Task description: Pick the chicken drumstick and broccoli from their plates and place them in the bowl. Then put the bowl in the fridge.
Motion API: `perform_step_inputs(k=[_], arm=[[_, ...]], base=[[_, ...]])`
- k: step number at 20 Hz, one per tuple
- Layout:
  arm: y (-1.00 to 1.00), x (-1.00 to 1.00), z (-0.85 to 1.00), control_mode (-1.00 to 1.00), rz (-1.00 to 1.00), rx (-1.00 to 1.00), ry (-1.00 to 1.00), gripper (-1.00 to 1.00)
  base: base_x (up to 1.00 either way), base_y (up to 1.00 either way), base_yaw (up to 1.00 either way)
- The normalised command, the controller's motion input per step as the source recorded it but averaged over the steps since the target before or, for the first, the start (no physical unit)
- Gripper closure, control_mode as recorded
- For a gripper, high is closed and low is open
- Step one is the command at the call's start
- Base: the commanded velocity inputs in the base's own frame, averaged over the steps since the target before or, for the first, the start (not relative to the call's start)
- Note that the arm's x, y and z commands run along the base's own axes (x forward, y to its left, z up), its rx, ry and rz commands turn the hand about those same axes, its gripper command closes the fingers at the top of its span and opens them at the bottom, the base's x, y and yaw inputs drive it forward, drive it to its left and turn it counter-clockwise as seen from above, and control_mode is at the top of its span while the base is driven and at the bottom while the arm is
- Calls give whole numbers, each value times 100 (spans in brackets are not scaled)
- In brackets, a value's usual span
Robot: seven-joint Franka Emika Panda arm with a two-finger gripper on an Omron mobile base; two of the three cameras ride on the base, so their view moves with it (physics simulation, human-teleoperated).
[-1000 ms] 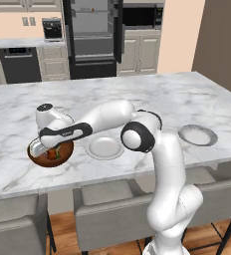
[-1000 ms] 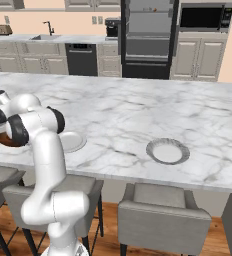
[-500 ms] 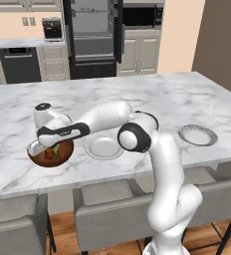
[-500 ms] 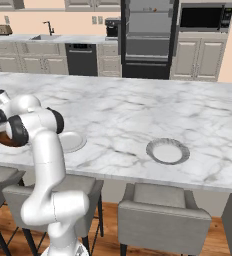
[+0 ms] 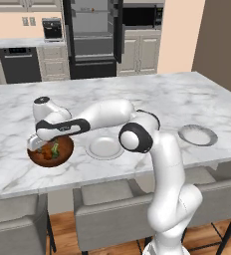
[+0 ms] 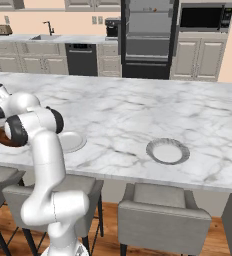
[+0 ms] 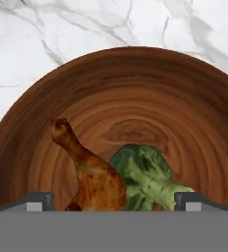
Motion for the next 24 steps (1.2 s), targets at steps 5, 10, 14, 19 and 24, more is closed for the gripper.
perform_step_inputs(k=[5, 10, 14, 19, 24], arm=[[-12, -8, 33, -100, 0, 1, 0, -100], [-20, -36, 21, -100, 3, 1, 0, -100], [-34, -35, 5, -100, 1, 3, 0, -100], [-45, -25, 0, -100, -31, 9, 0, -100], [-36, -17, -6, -100, -52, 8, 0, -100]], base=[[0, 0, 0], [0, 0, 0], [0, 0, 0], [0, 0, 0], [0, 0, 0]])
